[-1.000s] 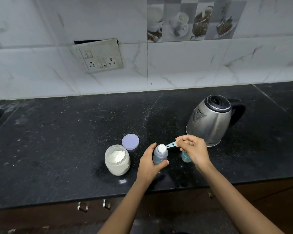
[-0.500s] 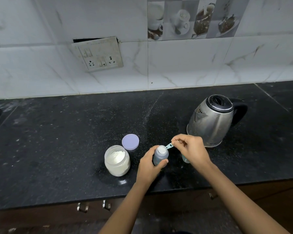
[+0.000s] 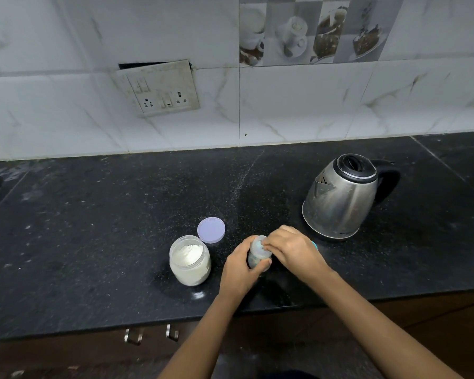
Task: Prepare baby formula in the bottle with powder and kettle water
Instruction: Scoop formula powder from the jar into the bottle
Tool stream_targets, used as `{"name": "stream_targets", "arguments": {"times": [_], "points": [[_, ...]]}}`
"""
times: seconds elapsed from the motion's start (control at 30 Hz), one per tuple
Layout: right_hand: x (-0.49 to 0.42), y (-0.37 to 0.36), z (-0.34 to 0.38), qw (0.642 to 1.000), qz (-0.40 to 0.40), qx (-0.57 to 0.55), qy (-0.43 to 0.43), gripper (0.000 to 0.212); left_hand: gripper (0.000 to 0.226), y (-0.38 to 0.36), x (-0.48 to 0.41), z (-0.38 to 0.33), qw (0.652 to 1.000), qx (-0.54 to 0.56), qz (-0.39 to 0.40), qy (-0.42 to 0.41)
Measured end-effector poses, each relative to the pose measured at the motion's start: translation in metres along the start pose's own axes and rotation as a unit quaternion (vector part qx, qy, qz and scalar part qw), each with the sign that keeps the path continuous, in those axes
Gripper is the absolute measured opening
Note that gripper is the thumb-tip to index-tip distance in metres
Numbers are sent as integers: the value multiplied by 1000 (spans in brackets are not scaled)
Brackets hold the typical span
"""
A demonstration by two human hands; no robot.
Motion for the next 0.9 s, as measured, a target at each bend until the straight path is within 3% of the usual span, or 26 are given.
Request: {"name": "stream_targets", "arguments": {"times": [0.23, 0.33, 0.43, 0.63, 0.8, 0.9], "points": [[-1, 6, -8, 995, -23, -70, -72, 10, 48, 0, 0, -1, 1000, -5, 1, -4], [2, 5, -9, 992, -59, -96, -63, 10, 47, 0, 1, -1, 1000, -10, 1, -8], [3, 3, -8, 989, -30, -119, -87, 13, 47, -1, 1, -1, 1000, -14, 2, -7], [1, 14, -5, 988, -62, -121, -79, 13, 47, 0, 1, -2, 1000, -16, -3, -4], [12, 24, 1, 977, -162, -130, -46, 13, 51, 0, 2, 0, 1000, -22, -5, 2], [12, 33, -4, 961, -189, -177, -95, 13, 51, -1, 2, 1, 1000, -18, -5, 16]]}}
Point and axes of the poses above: each hand's wrist, its own x-axis away from the middle knuckle, its own y-axis out of the back of the hand, z = x × y, the point moved 4 cm from there along -x, towards the middle knuckle, and after that the axes turned 6 degrees about -y, right-handed, at the moved point
